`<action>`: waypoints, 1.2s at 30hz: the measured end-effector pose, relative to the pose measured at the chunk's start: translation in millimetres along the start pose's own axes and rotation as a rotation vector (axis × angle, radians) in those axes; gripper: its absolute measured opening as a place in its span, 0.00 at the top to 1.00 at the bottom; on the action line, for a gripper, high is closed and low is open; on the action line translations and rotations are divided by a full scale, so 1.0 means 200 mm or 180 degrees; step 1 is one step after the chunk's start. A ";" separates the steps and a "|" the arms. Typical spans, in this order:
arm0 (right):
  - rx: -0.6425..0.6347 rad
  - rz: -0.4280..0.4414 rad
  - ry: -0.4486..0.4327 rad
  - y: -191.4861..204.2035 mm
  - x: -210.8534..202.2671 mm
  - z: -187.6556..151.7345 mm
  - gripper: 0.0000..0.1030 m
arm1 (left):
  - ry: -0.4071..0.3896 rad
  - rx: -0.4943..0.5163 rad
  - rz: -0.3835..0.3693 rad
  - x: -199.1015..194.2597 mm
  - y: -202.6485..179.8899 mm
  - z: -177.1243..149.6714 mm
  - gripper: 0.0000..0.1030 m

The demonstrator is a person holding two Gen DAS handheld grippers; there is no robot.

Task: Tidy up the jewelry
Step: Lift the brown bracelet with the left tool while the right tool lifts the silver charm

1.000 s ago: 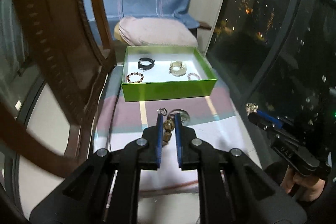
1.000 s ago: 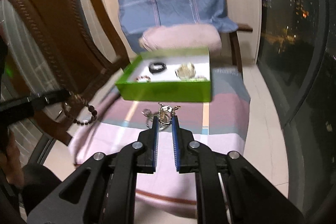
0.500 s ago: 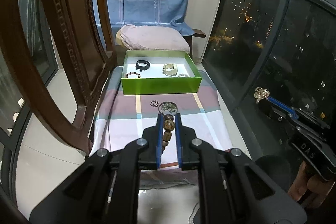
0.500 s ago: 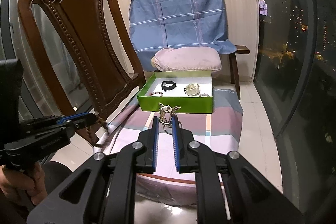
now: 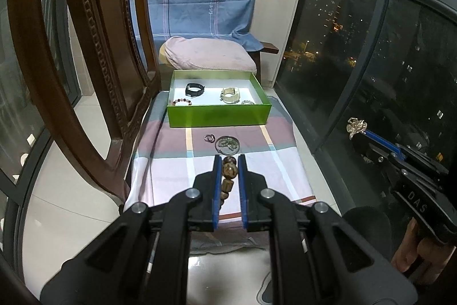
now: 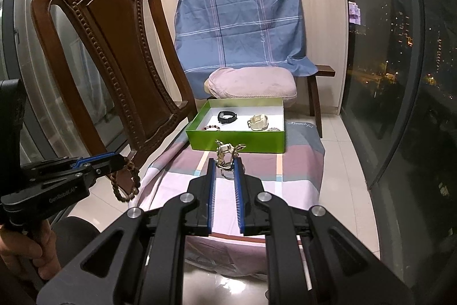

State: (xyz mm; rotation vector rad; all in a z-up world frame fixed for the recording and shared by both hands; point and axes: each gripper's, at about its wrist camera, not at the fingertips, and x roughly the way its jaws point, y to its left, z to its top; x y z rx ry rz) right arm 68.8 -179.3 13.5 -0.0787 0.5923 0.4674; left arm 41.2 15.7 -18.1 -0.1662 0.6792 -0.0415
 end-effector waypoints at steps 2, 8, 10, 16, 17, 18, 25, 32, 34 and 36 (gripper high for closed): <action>-0.0006 0.0000 -0.0004 0.00 -0.01 0.00 0.88 | -0.0004 -0.0001 0.0001 0.00 0.00 0.00 0.89; 0.0006 0.0007 -0.0004 0.00 -0.01 -0.01 0.88 | -0.0003 0.0009 -0.0003 -0.01 0.00 0.00 0.89; 0.0004 0.0005 -0.0002 0.00 -0.01 -0.01 0.88 | 0.0004 0.0011 -0.0002 -0.01 -0.01 -0.01 0.89; 0.0009 0.0003 -0.0003 0.00 0.00 -0.01 0.88 | 0.0005 0.0020 -0.0001 -0.01 -0.01 0.00 0.89; 0.0011 0.0004 0.0001 0.00 0.00 -0.01 0.88 | 0.0008 0.0019 -0.0005 -0.01 -0.01 0.00 0.89; 0.0015 0.0003 0.0006 0.00 0.00 -0.01 0.88 | 0.0015 0.0022 -0.0007 -0.01 -0.01 0.00 0.89; 0.0025 0.0002 0.0031 0.00 0.02 -0.01 0.88 | 0.0050 0.0031 -0.0002 0.01 -0.01 0.00 0.89; 0.0052 0.0011 0.0080 -0.02 0.09 0.01 0.88 | 0.0085 0.0032 0.0000 0.05 0.00 0.03 0.89; 0.0051 0.0017 0.0066 -0.04 0.11 0.03 0.88 | 0.0073 0.0038 -0.0010 0.06 0.01 0.07 0.89; 0.0046 0.0036 0.0036 -0.06 0.14 0.08 0.88 | 0.0027 0.0064 -0.0018 0.08 0.02 0.14 0.89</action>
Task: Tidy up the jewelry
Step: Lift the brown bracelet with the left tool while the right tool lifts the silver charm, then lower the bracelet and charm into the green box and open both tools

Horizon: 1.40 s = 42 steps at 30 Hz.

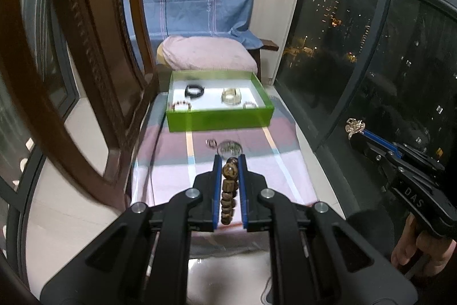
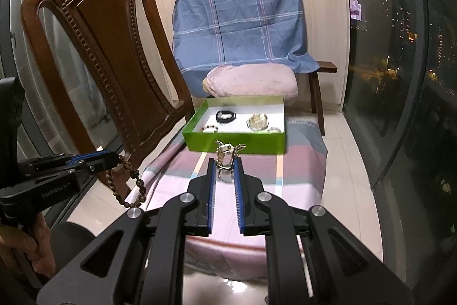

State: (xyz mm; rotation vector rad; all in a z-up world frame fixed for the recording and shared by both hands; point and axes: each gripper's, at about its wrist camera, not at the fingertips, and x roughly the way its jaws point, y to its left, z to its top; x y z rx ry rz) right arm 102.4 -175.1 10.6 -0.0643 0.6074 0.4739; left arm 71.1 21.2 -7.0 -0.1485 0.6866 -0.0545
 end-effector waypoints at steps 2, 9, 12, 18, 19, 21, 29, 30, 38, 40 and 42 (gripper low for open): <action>-0.0002 0.0024 -0.0052 -0.03 0.04 0.08 0.88 | -0.0041 0.0023 -0.0028 0.02 0.00 0.08 0.89; -0.0017 0.0140 -0.0151 -0.17 0.30 0.42 0.88 | -0.0157 0.0061 -0.0130 0.23 0.04 0.48 0.89; 0.0040 0.0182 -0.0040 -0.27 0.52 0.55 0.88 | -0.0124 0.0031 -0.0120 0.40 0.07 0.62 0.89; 0.0031 -0.0034 0.0296 -0.42 1.07 0.64 0.88 | 0.0176 0.0024 -0.0029 0.88 0.11 0.79 0.89; 0.0032 -0.0069 0.0356 -0.44 1.15 0.63 0.88 | 0.0238 0.0023 -0.0029 0.96 0.12 0.80 0.89; 0.0026 -0.0144 0.0506 -0.48 1.34 0.61 0.88 | 0.0340 0.0058 0.0006 1.12 0.13 0.81 0.89; 0.0015 -0.0362 0.0897 -0.59 1.79 0.50 0.88 | 0.0748 0.0024 0.0108 1.62 0.20 0.76 0.89; 0.0009 -0.0384 0.0925 -0.61 1.84 0.50 0.88 | 0.0788 0.0022 0.0120 1.66 0.22 0.76 0.89; 0.0022 -0.0469 0.0997 -0.66 1.97 0.54 0.88 | 0.0916 0.0003 0.0162 1.84 0.26 0.74 0.89; -0.0003 -0.0494 0.0997 -0.66 1.99 0.55 0.87 | 0.0936 0.0000 0.0175 1.84 0.26 0.74 0.89; -0.0018 -0.0537 0.0977 -0.66 1.99 0.56 0.84 | 0.0954 -0.0005 0.0219 1.85 0.27 0.73 0.86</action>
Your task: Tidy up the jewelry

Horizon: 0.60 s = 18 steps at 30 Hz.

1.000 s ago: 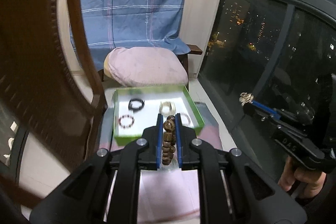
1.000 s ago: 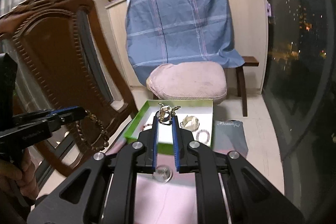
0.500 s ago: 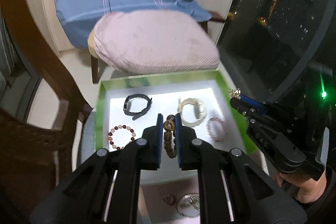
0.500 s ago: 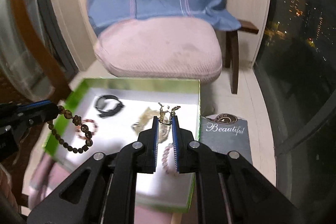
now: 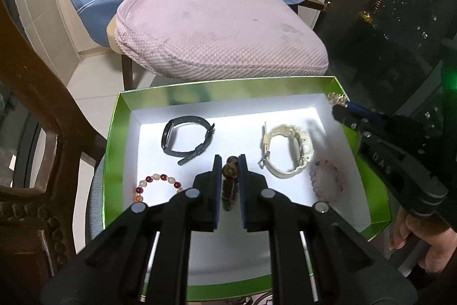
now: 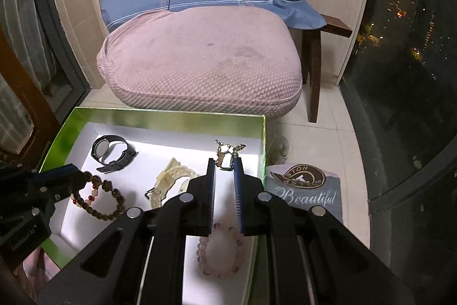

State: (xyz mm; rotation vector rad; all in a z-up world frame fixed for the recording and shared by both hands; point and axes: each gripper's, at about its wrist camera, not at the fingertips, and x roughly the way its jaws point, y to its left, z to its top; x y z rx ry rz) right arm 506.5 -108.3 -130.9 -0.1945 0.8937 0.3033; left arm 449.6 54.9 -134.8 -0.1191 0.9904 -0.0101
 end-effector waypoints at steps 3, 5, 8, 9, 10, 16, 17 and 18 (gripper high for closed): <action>-0.0027 -0.0138 -0.0233 0.01 -0.09 -0.01 0.31 | -0.0154 0.0004 0.0153 -0.08 0.01 -0.01 0.27; -0.0063 -0.0268 -0.0503 0.02 -0.21 -0.02 0.27 | -0.0412 0.0017 0.0197 -0.23 0.03 -0.03 0.21; -0.0135 -0.0226 -0.0786 0.05 -0.49 -0.08 0.24 | -0.0703 -0.0016 0.0103 -0.55 0.07 -0.10 0.13; -0.0169 -0.0200 -0.0957 0.07 -0.65 -0.12 0.22 | -0.0825 -0.0040 0.0085 -0.66 0.08 -0.13 0.09; -0.0203 -0.0202 -0.1080 0.08 -0.76 -0.16 0.17 | -0.0998 -0.0076 0.0064 -0.81 0.09 -0.19 0.05; -0.0122 -0.0080 -0.1684 0.12 -1.52 -0.61 0.03 | -0.1605 -0.0181 0.0017 -1.45 0.11 -0.70 0.04; -0.0068 -0.0077 -0.1699 0.12 -1.63 -0.71 0.03 | -0.1613 -0.0189 -0.0008 -1.51 0.10 -0.81 0.04; -0.0024 -0.0073 -0.1692 0.12 -1.68 -0.77 0.03 | -0.1597 -0.0188 0.0013 -1.54 0.08 -0.87 0.04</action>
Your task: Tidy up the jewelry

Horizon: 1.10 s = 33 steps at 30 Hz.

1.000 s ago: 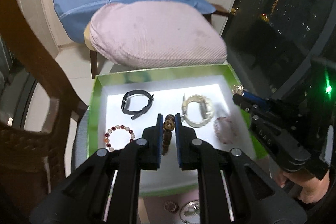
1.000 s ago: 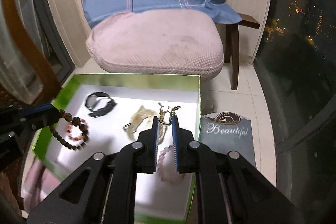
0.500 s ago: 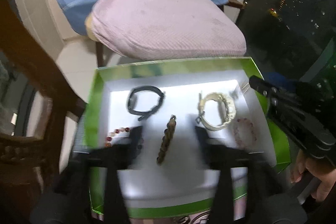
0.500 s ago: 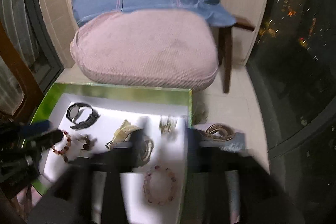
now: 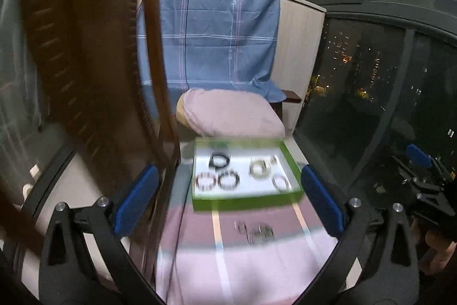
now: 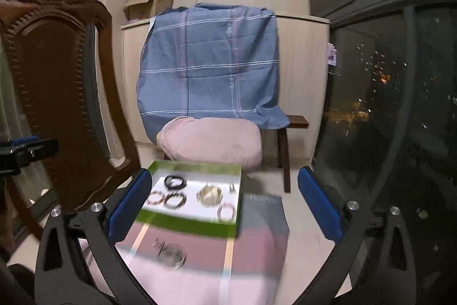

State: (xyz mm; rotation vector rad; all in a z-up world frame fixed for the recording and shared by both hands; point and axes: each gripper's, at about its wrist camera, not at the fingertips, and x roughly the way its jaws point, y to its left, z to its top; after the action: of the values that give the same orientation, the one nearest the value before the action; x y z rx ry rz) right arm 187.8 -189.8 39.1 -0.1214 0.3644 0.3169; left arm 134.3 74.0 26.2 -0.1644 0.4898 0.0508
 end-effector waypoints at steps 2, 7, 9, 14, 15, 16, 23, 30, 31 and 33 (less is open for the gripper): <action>0.0108 0.0041 0.0078 0.01 -0.13 -0.07 0.03 | 0.0048 0.0017 0.0072 -0.12 -0.03 -0.12 0.04; 0.0223 0.0089 0.0444 0.12 -0.29 -0.29 0.03 | 0.0303 -0.0041 0.0224 -0.22 -0.13 -0.38 0.04; 0.0243 0.0138 0.0579 0.17 -0.32 -0.37 0.03 | 0.0420 -0.0067 0.0210 -0.23 -0.17 -0.48 0.04; 0.0192 0.0155 0.0653 0.24 -0.42 -0.46 0.03 | 0.0551 0.0030 0.0249 -0.27 -0.18 -0.62 0.04; 0.0199 0.0169 0.0661 0.24 -0.44 -0.47 0.03 | 0.0554 -0.0008 0.0234 -0.28 -0.18 -0.62 0.04; 0.0199 0.0171 0.0656 0.24 -0.46 -0.48 0.03 | 0.0548 -0.0037 0.0231 -0.30 -0.17 -0.62 0.04; 0.0204 0.0158 0.0528 0.25 -0.56 -0.47 0.03 | 0.0478 0.0024 0.0200 -0.40 -0.21 -0.62 0.04; 0.0174 0.0169 0.0489 0.26 -0.59 -0.47 0.03 | 0.0471 0.0049 0.0189 -0.41 -0.23 -0.63 0.04; 0.0181 0.0172 0.0483 0.26 -0.59 -0.47 0.03 | 0.0472 0.0040 0.0190 -0.41 -0.23 -0.63 0.04; 0.0177 0.0176 0.0480 0.26 -0.59 -0.47 0.03 | 0.0485 0.0033 0.0182 -0.41 -0.23 -0.63 0.04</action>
State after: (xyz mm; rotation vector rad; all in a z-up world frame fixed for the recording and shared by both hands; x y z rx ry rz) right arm 34.4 -190.3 -7.6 -0.0810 0.5263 0.3528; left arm 7.9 7.2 -37.4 -0.1445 0.6468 0.0921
